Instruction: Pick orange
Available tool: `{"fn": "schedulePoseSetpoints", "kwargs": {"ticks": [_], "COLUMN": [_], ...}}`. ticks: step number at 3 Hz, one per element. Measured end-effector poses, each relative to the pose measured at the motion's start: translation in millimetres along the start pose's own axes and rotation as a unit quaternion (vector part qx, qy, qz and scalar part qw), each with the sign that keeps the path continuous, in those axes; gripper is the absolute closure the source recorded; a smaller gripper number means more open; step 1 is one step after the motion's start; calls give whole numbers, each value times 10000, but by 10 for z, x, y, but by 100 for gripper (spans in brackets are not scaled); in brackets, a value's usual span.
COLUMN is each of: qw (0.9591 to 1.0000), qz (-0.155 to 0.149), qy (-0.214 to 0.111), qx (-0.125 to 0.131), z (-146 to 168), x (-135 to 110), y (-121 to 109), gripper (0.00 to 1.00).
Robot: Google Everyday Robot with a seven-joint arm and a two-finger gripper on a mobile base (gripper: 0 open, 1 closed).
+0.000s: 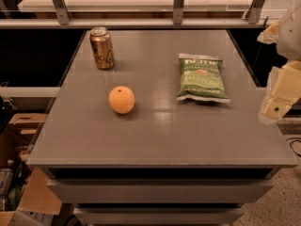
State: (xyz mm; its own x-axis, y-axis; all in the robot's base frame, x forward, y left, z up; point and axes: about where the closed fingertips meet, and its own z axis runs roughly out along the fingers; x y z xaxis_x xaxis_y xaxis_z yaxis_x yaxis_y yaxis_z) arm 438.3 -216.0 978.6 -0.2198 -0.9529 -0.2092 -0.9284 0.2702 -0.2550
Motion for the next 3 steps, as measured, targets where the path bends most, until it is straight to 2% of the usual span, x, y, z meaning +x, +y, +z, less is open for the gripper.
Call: {"fn": "schedulePoseSetpoints", "kwargs": {"ticks": [1, 2, 3], "qw": [10000, 9992, 9892], "qz": [-1, -358, -1386], "qy": [-1, -173, -435], "qx": [1, -33, -198], "z": [0, 0, 90], "x": [0, -126, -533], "y": [0, -9, 27], "gripper": [0, 0, 0]}}
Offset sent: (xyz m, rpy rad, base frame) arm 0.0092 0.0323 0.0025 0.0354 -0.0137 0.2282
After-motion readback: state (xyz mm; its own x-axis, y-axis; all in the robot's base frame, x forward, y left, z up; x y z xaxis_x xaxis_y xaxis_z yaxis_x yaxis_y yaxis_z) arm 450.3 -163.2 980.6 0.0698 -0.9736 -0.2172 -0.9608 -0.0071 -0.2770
